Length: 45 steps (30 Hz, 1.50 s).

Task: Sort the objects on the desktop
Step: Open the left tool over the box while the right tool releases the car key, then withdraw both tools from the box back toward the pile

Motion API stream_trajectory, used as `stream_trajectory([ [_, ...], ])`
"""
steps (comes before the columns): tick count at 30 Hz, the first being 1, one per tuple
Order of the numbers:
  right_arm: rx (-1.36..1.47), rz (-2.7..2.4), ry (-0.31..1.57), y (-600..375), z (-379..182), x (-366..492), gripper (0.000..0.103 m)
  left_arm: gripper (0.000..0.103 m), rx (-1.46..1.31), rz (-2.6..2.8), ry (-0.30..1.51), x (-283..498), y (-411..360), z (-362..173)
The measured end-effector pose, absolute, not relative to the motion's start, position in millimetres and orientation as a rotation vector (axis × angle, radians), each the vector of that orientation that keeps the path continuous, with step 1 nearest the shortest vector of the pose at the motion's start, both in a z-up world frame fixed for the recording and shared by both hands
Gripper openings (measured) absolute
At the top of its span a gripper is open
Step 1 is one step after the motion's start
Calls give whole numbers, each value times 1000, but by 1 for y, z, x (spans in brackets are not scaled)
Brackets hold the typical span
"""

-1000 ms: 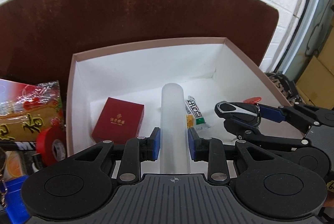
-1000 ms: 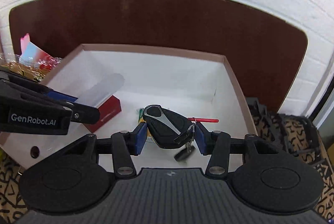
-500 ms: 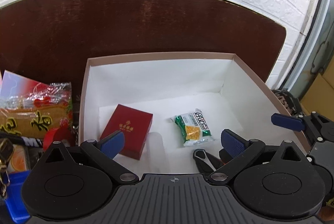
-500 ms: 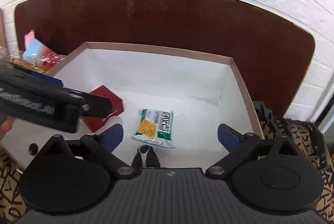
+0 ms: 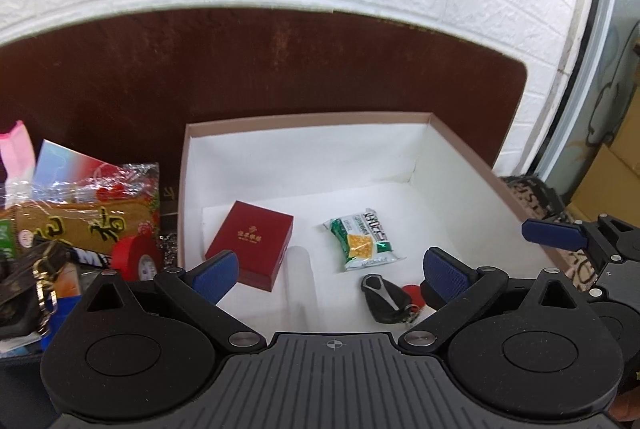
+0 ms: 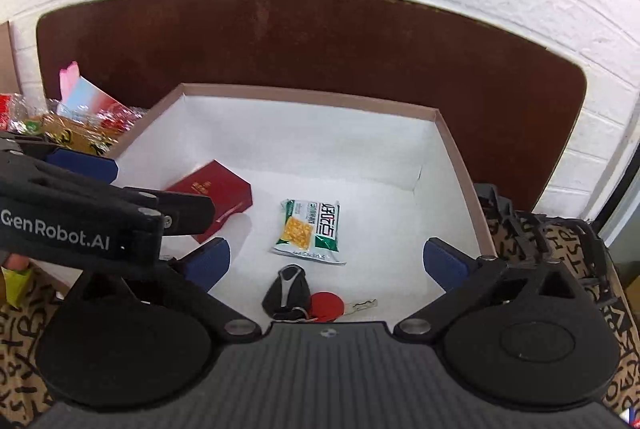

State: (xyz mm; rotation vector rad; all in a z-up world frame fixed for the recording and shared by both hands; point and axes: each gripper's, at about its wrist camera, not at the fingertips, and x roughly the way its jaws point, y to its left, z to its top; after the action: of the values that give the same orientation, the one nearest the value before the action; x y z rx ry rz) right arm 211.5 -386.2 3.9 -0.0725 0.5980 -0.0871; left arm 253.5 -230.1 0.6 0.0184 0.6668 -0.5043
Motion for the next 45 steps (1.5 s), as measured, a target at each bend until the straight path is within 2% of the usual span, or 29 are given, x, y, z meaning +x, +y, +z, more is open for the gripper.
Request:
stream_trajectory([
  [10,-14,-65,547,-364,32,159,103,103,-7,-479,569,191,-200,23],
  [20,-3,-75,514,-315,32,102,103,103,-36,-422,522,123,-153,18],
  [33,38,3,530,-252,17,53,103,103,-53,-336,550,66,-91,-6],
  [45,41,77,589,-206,0,40,103,103,-72,-256,590,45,-45,-27],
])
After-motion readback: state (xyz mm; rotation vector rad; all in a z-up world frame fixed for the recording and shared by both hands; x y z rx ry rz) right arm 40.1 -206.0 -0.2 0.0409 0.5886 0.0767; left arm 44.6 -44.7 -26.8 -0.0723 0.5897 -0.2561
